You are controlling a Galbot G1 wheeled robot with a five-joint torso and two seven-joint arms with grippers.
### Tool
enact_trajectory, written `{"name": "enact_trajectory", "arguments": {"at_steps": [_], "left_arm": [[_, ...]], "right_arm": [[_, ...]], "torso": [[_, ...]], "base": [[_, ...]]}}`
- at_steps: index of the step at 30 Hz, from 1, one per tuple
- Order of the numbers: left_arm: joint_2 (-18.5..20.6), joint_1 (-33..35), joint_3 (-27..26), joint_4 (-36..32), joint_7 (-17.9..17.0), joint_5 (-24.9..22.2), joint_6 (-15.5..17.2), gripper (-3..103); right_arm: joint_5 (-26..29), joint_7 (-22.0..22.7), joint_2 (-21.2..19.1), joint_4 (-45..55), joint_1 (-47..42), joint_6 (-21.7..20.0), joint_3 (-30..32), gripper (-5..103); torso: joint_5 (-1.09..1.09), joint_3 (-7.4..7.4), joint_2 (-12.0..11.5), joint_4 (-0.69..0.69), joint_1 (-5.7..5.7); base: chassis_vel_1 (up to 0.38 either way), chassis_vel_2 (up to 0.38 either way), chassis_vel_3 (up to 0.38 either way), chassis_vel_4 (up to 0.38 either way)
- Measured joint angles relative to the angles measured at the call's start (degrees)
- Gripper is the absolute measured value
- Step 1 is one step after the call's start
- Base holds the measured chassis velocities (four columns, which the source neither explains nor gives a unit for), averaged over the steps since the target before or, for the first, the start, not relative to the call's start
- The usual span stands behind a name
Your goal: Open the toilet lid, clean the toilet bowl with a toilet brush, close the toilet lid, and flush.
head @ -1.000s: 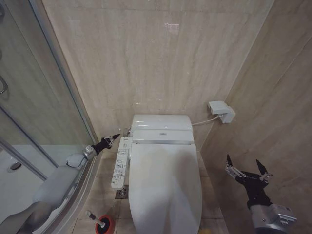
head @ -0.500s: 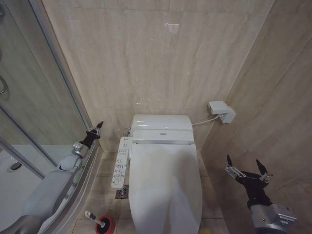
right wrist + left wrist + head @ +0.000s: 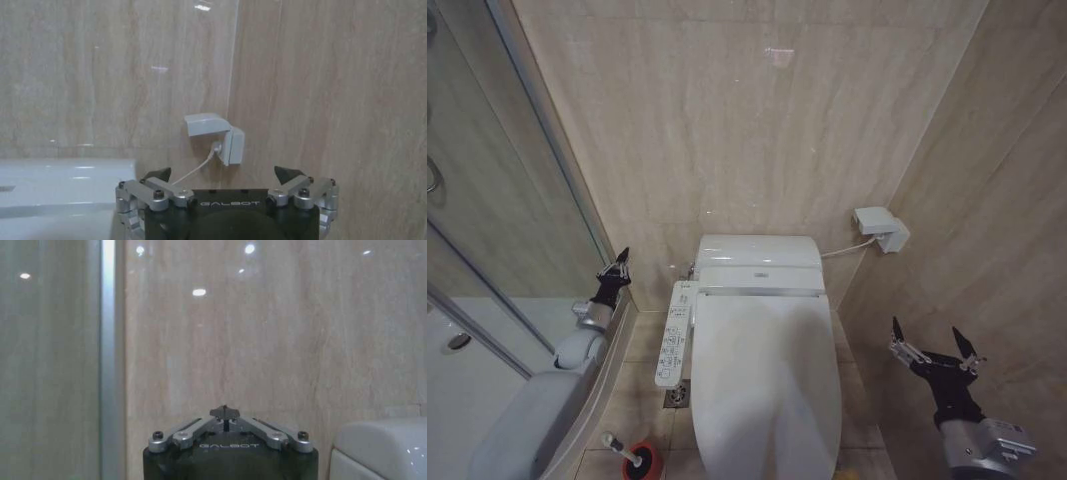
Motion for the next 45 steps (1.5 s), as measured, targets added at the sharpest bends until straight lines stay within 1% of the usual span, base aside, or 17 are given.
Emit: {"name": "enact_trajectory", "arguments": {"at_steps": [3, 4, 7, 8, 10, 11, 13, 15, 18, 22, 23, 30, 31, 38, 39, 44, 45], "left_arm": [[-0.4, 4.2, -2.0, -4.6, -2.1, -0.2, 1.8, 0], [-0.4, 4.2, -2.0, -4.6, -2.1, -0.2, 1.8, 0], [-0.5, 8.2, -3.7, -9.4, -3.4, -0.2, 2.6, 0], [-0.5, 8.2, -3.7, -9.4, -3.4, -0.2, 2.6, 0], [-0.9, 12.6, -5.1, -13.9, -4.3, -0.2, 3.5, 0], [-0.9, 12.6, -5.1, -13.9, -4.3, -0.2, 3.5, 0], [-1.2, 16.1, -6.1, -16.9, -4.4, 0.0, 3.8, 0], [-1.2, 17.0, -6.4, -17.7, -4.4, 0.1, 3.8, 0], [-1.9, 22.5, -8.1, -22.2, -4.4, 1.0, 3.7, 0], [-2.7, 26.1, -9.5, -25.9, -4.6, 1.3, 3.6, 0], [-3.2, 27.7, -10.0, -27.6, -4.5, 1.7, 3.7, 7], [-4.2, 32.0, -12.2, -32.7, -4.4, 3.3, 3.5, 7], [-4.3, 32.7, -12.7, -33.3, -4.3, 3.6, 3.2, 34], [-6.5, 36.5, -16.4, -35.2, -3.4, 4.7, 1.9, 34], [-7.1, 37.5, -17.3, -35.5, -3.2, 4.8, 1.6, 61], [-8.7, 40.2, -18.8, -36.7, -3.2, 5.0, 0.9, 61], [-9.4, 41.3, -19.0, -37.3, -3.2, 5.5, 0.6, 88]], "right_arm": [[0.0, 0.0, 0.0, 0.0, 0.0, 0.0, 0.0, 100], [0.0, 0.0, 0.0, 0.0, 0.0, 0.0, 0.0, 100], [0.0, 0.0, 0.0, 0.0, 0.0, 0.0, 0.0, 100], [0.0, 0.0, 0.0, 0.0, 0.0, 0.0, 0.0, 100], [0.0, 0.0, 0.0, 0.0, 0.0, 0.0, 0.0, 100], [0.0, 0.0, 0.0, 0.0, 0.0, 0.0, 0.0, 100], [0.0, 0.0, 0.0, 0.0, 0.0, 0.0, 0.0, 100], [0.0, 0.0, 0.0, 0.0, 0.0, 0.0, 0.0, 100], [0.0, 0.0, 0.0, 0.0, 0.0, 0.0, 0.0, 100], [0.0, 0.0, 0.0, 0.0, 0.0, 0.0, 0.0, 100], [0.0, 0.0, 0.0, 0.0, 0.0, 0.0, 0.0, 100], [0.0, 0.0, 0.0, 0.0, 0.0, 0.0, 0.0, 100], [0.0, 0.0, 0.0, 0.0, 0.0, 0.0, 0.0, 100], [0.0, 0.0, 0.0, 0.0, 0.0, 0.0, 0.0, 100], [0.0, 0.0, 0.0, 0.0, 0.0, 0.0, 0.0, 100], [0.0, 0.0, 0.0, 0.0, 0.0, 0.0, 0.0, 100], [0.0, 0.0, 0.0, 0.0, 0.0, 0.0, 0.0, 100]], "torso": [[0.0, 0.0, 0.0, 0.01, 0.0], [0.0, 0.0, 0.0, 0.01, 0.0], [0.03, -0.01, 0.0, 0.0, -0.01], [0.03, -0.01, 0.0, 0.0, -0.01], [0.01, -0.01, 0.0, -0.01, 0.0], [0.01, -0.01, 0.0, -0.01, 0.0], [0.01, 0.0, 0.0, 0.02, 0.0], [0.0, 0.0, 0.0, 0.01, -0.01], [0.01, 0.0, 0.0, 0.0, -0.01], [0.03, 0.0, 0.0, 0.0, -0.01], [0.01, -0.01, 0.0, -0.01, -0.01], [0.01, 0.0, 0.0, 0.0, -0.01], [0.01, 0.0, 0.0, 0.0, -0.01], [0.01, 0.0, 0.0, 0.0, -0.01], [0.01, 0.0, 0.0, 0.0, -0.01], [0.01, 0.0, 0.0, 0.01, 0.0], [0.01, 0.0, 0.0, 0.0, 0.0]], "base": [[0.0, 0.0, 0.0, 0.0], [0.0, 0.0, 0.0, 0.0], [0.0, 0.0, 0.0, 0.0], [0.0, 0.0, 0.0, 0.0], [0.0, 0.0, 0.0, 0.0], [0.0, 0.0, 0.0, 0.0], [0.0, 0.0, 0.0, 0.0], [0.0, 0.0, 0.0, 0.0], [0.0, 0.0, 0.0, 0.0], [0.0, 0.0, 0.0, 0.0], [0.0, 0.0, 0.0, 0.0], [0.0, 0.0, 0.0, 0.0], [0.0, 0.0, 0.0, 0.0], [0.0, 0.0, 0.0, 0.0], [0.0, 0.0, 0.0, 0.0], [0.0, 0.0, 0.0, 0.0], [0.0, 0.0, 0.0, 0.0]]}}
